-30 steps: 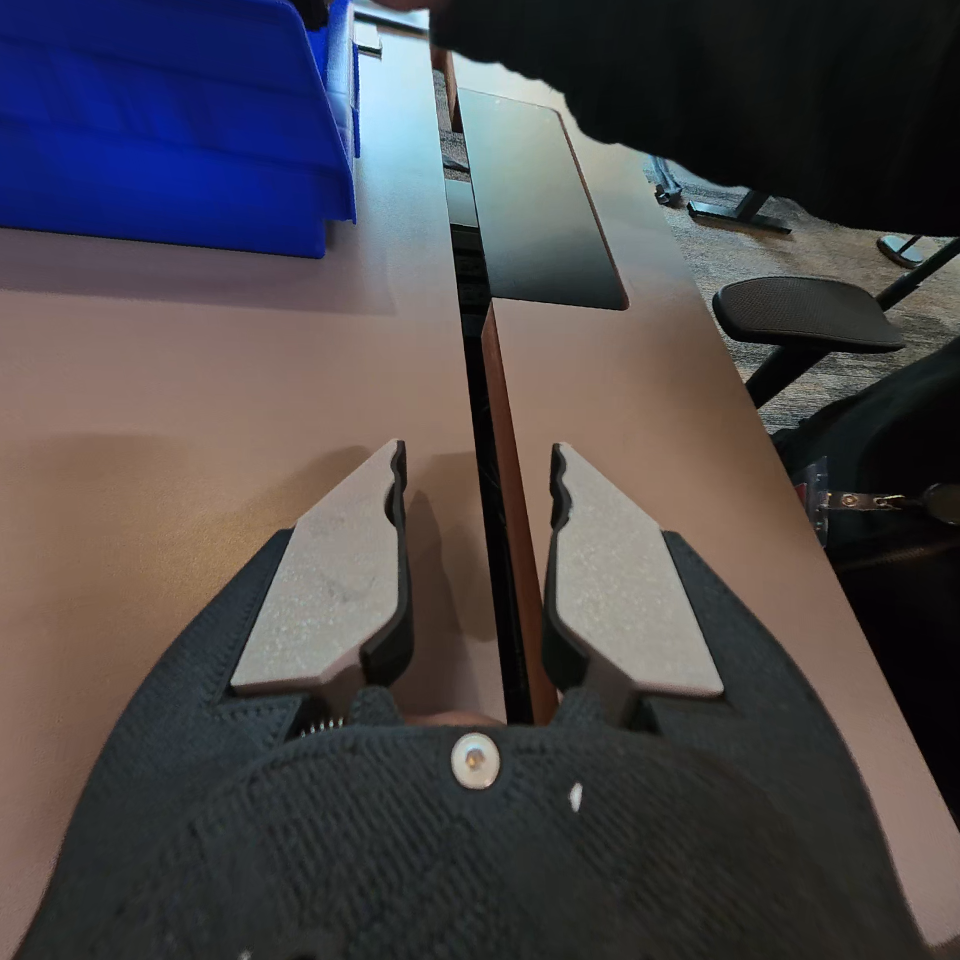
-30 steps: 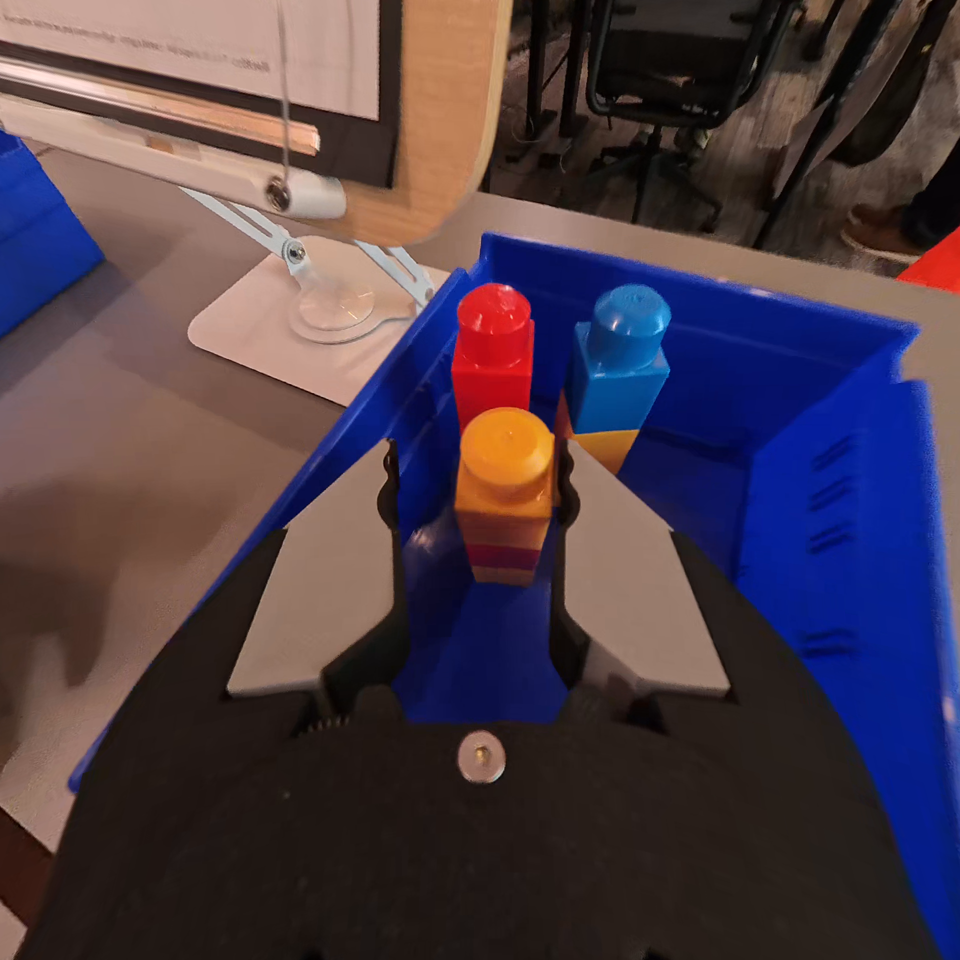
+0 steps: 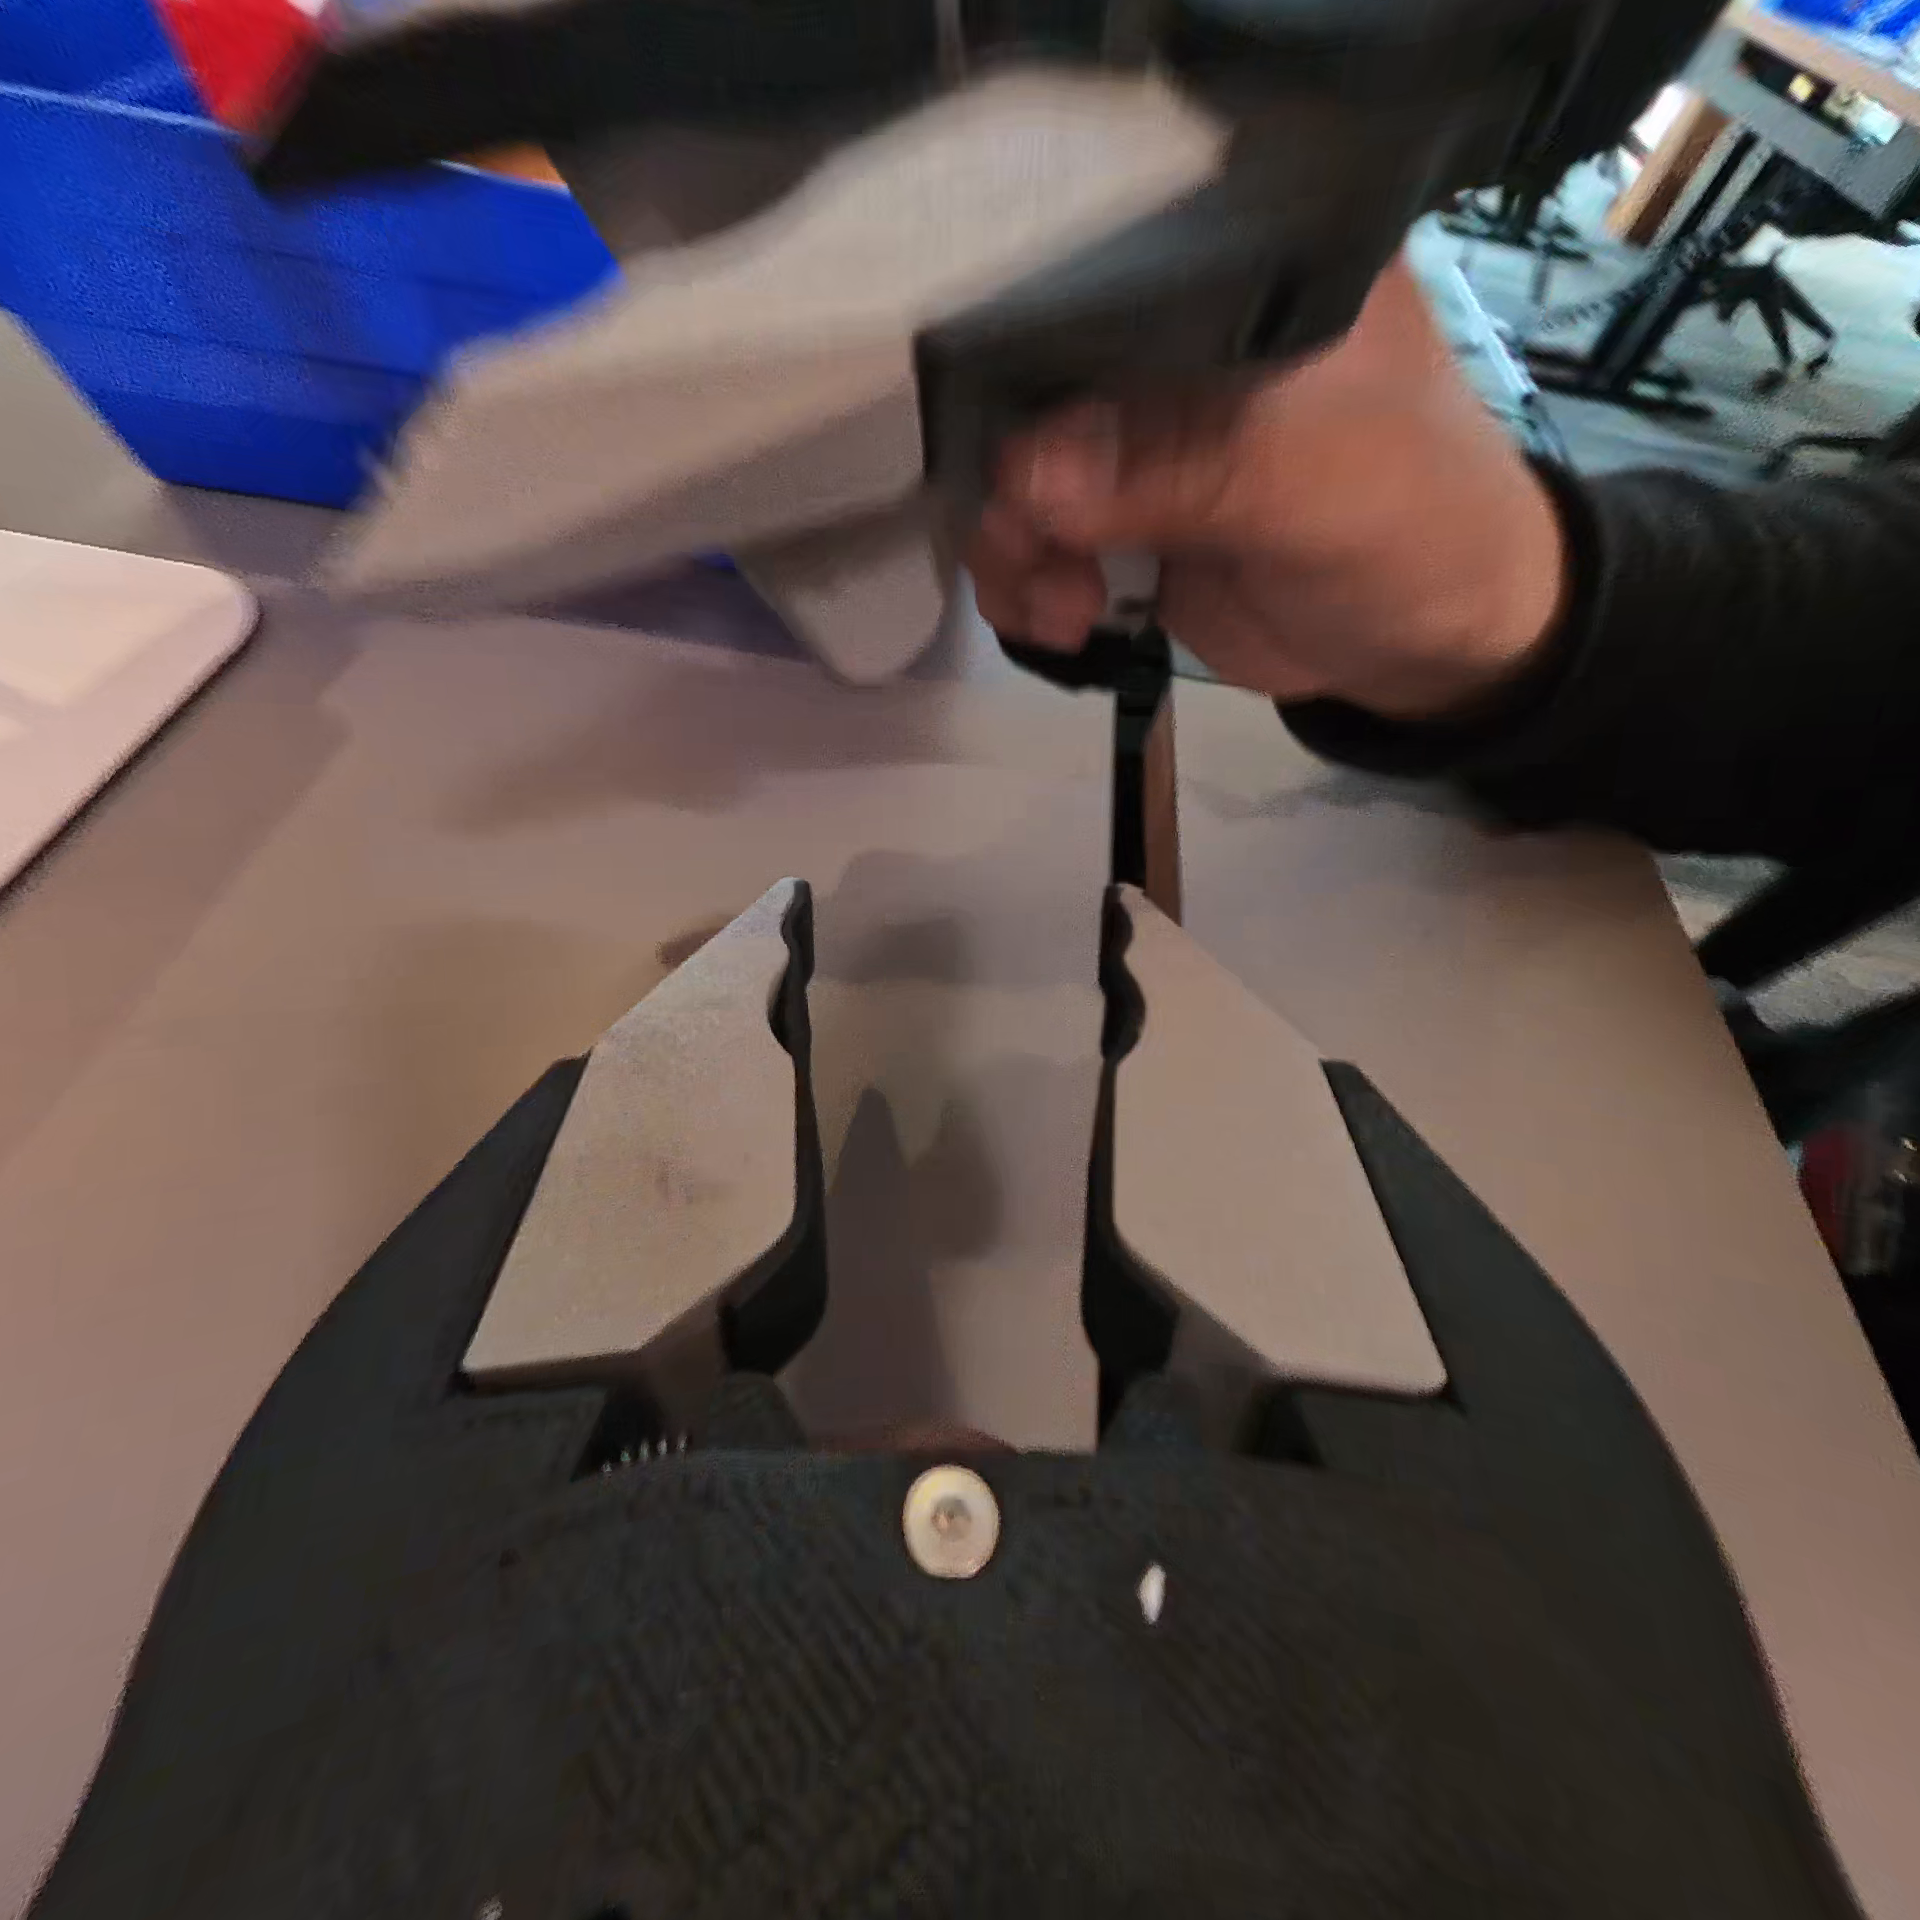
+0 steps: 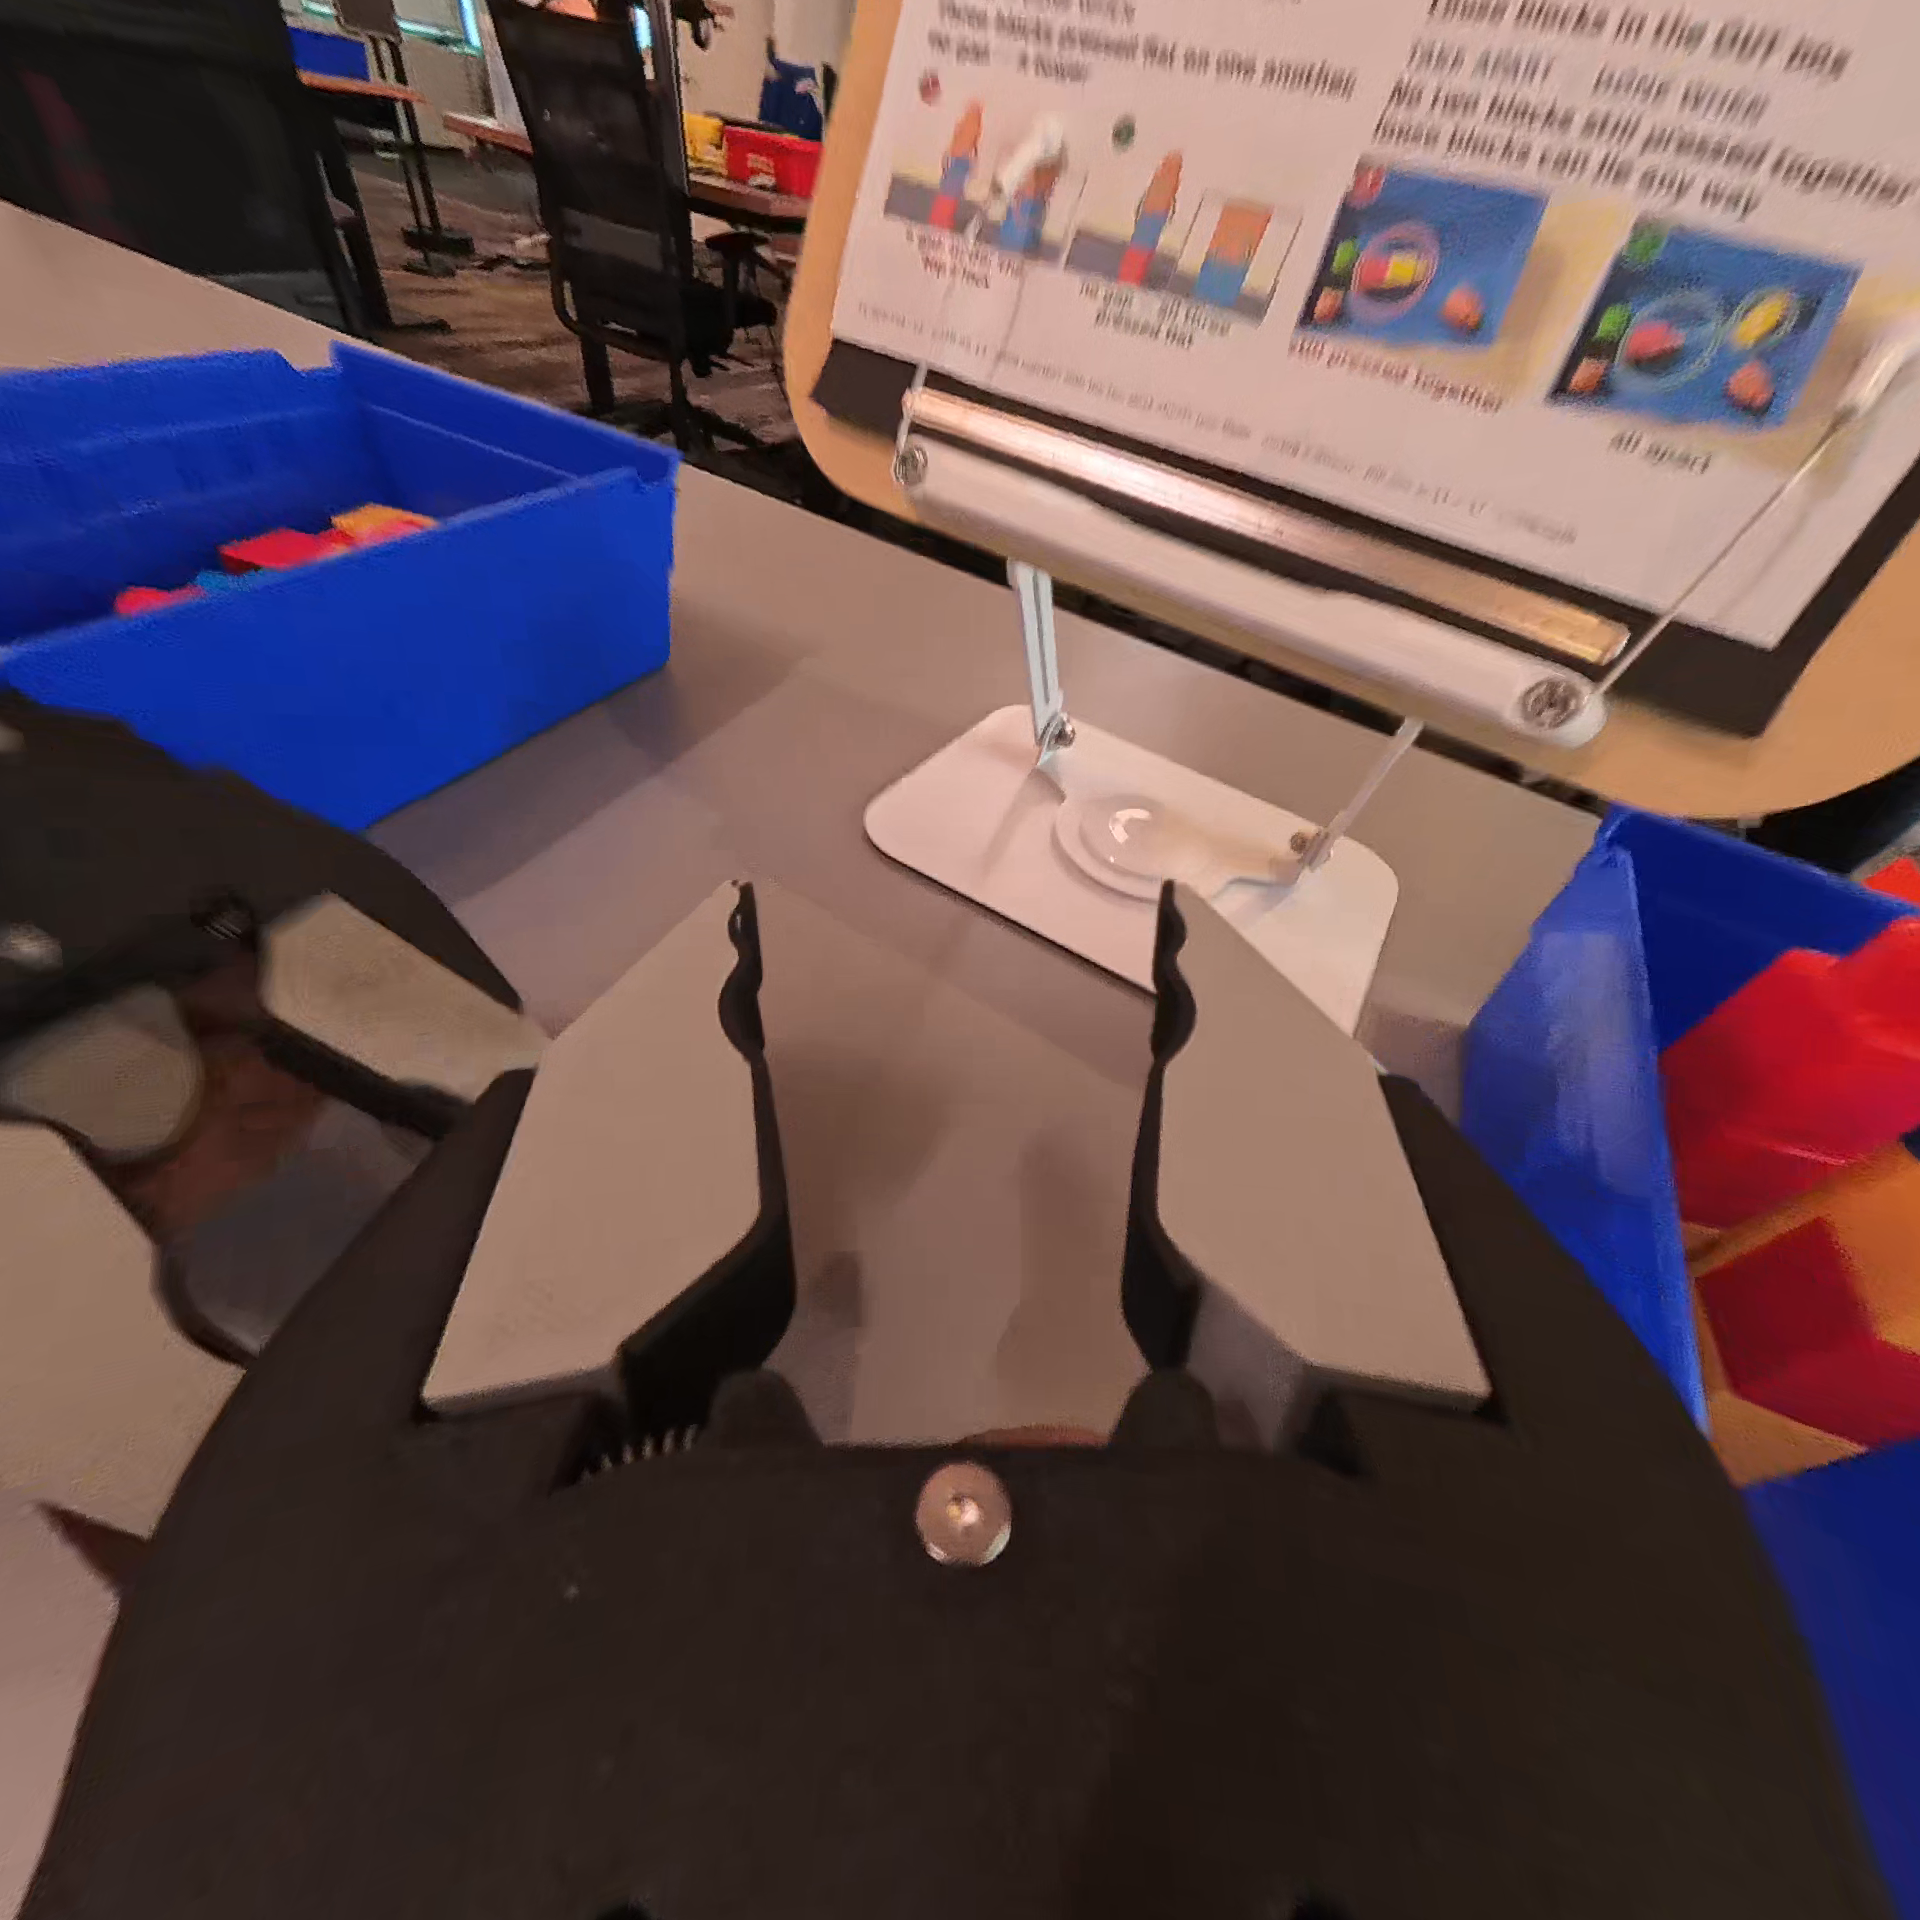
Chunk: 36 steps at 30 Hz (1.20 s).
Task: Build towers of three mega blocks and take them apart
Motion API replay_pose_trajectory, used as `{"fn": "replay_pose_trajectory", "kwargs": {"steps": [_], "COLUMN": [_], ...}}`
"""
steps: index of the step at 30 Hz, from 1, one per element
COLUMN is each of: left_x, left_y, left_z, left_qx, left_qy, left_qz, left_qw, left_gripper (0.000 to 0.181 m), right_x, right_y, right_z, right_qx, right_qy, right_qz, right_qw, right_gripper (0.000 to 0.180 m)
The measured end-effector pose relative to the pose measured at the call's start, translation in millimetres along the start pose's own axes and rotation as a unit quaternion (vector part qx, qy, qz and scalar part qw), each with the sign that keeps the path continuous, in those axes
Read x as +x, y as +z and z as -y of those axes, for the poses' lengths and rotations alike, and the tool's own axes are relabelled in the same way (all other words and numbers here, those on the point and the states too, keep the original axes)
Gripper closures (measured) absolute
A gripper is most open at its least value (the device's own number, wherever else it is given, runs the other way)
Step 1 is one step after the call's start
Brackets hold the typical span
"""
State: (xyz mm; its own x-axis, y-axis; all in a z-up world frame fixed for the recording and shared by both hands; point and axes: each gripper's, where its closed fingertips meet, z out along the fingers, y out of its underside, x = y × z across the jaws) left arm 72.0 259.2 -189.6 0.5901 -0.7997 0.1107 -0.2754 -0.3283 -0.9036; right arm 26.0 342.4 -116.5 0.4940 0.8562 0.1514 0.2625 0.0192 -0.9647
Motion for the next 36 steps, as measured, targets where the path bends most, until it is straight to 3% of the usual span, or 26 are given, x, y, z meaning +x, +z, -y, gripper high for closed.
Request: {"fn": "replay_pose_trajectory", "kwargs": {"steps": [7, 12, 18, 23, 26, 36], "left_x": [-38.6, -16.9, -19.2, -55.1, -72.4, -91.8], "left_y": [-17.4, -39.1, -141.7, -265.9, -312.3, -345.6], "left_z": [7.9, 10.7, 16.8, -1.5, -36.1, -151.7], "left_qx": [0.011, 0.038, 0.023, -0.029, -0.093, -0.319], "left_qy": [-0.033, -0.059, -0.087, -0.178, -0.233, -0.325], "left_qz": [0.119, 0.147, 0.292, 0.445, 0.496, 0.53], "left_qw": [0.992, 0.987, 0.952, 0.877, 0.831, 0.716], "left_gripper": [0.128, 0.128, 0.128, 0.13, 0.13, 0.127], "right_x": [3.3, -4.8, -18.4, -26.0, -29.2, -23.8], "right_y": [10.4, 7.9, 7.8, 7.8, 9.4, 8.8], "right_z": [-39.1, -39.3, -36.8, -35.4, -38.2, -39.4], "right_qx": [-0.044, -0.035, -0.028, -0.026, -0.031, -0.031], "right_qy": [-0.012, 0.01, -0.004, 0.002, -0.004, 0.015], "right_qz": [-0.001, 0.026, 0.045, 0.061, 0.064, 0.064], "right_qw": [0.999, 0.999, 0.999, 0.998, 0.997, 0.997], "right_gripper": [0.105, 0.103, 0.103, 0.103, 0.103, 0.103]}}
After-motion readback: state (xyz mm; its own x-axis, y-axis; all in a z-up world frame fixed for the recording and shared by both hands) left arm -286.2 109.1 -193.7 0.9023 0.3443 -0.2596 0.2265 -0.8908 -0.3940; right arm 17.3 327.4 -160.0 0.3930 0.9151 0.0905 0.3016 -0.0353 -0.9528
